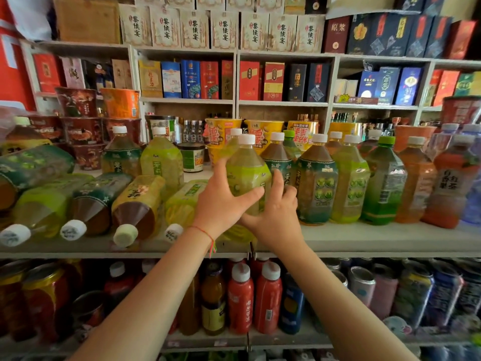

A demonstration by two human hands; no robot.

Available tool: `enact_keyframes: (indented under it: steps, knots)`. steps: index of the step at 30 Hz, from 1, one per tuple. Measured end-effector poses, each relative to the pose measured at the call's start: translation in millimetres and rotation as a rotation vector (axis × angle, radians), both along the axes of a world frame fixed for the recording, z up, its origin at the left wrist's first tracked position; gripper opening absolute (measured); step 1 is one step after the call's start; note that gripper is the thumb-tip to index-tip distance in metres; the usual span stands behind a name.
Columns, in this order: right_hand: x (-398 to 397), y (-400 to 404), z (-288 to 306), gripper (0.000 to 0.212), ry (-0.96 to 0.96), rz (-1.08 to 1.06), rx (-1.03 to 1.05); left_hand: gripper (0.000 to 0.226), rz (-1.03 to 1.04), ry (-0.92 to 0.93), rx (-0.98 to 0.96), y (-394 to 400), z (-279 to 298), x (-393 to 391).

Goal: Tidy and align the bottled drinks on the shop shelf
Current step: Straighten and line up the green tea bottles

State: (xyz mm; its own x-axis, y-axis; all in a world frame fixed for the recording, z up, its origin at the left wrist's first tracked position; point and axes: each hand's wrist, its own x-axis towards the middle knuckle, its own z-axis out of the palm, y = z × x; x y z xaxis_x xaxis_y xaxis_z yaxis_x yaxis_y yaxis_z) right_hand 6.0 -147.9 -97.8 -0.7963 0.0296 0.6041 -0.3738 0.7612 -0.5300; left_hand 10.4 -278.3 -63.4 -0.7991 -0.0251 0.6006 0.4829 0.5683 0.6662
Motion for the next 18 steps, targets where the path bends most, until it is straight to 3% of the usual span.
enact_keyframes:
  steps: [6,11,15,18]
  knots:
    - [-9,13,3,0.118,-0.181,0.333,-0.276,0.093,-0.002,0.056,-0.073,4,-7,2]
    - [-2,10,1,0.122,0.027,0.2,-0.237,0.098,-0.167,-0.034,-0.066,2,-8,-3]
    - [-1,7,2,0.104,0.361,-0.031,-0.162,0.062,-0.325,-0.09,-0.004,15,-10,1]
    - [-1,8,-1,0.076,0.648,-0.218,0.116,0.026,-0.305,-0.098,0.018,23,-15,4]
